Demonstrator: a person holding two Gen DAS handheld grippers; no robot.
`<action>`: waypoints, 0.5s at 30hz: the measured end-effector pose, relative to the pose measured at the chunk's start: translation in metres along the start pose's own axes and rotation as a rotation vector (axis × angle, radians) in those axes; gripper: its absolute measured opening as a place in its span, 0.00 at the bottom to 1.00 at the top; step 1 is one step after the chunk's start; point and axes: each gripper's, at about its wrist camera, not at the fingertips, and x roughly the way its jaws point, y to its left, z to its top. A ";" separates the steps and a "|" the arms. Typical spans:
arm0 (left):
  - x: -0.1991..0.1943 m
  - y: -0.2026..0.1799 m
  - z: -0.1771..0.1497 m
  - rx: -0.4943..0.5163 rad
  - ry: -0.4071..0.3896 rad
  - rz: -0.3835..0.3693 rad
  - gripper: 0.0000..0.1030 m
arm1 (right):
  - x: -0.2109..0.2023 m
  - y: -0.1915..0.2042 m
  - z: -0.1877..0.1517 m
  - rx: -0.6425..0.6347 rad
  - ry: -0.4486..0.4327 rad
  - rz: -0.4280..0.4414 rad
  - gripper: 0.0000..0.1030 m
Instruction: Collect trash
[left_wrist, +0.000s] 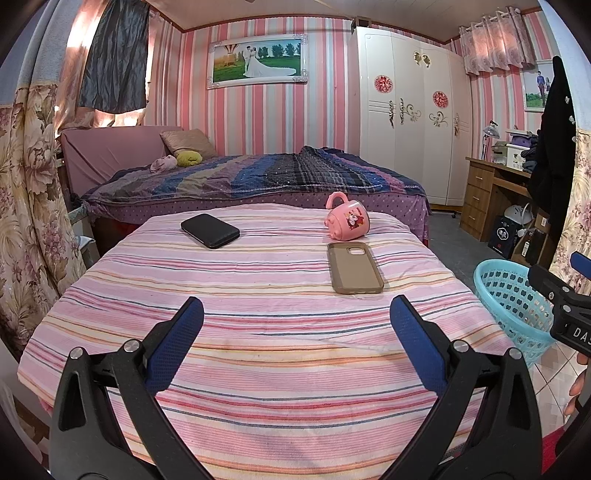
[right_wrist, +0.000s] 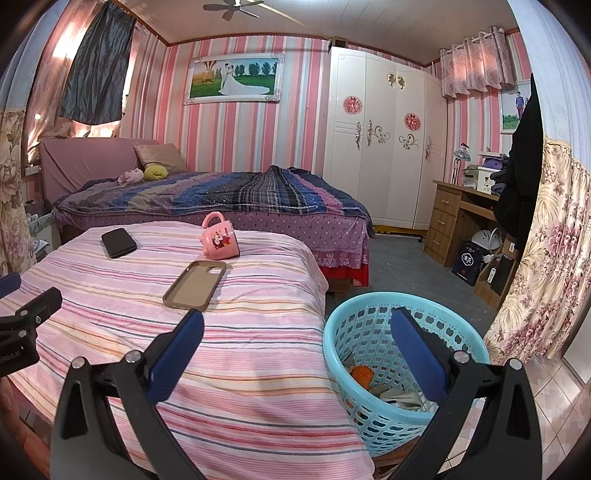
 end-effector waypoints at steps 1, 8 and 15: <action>0.000 0.000 0.000 -0.001 -0.001 0.000 0.95 | 0.000 0.000 0.000 -0.001 0.001 -0.001 0.96; 0.000 0.000 0.000 0.000 -0.002 0.000 0.95 | 0.000 0.000 0.000 0.000 0.001 0.000 0.96; 0.001 0.000 -0.001 0.004 -0.001 0.000 0.95 | 0.000 0.000 0.000 0.000 0.001 -0.001 0.96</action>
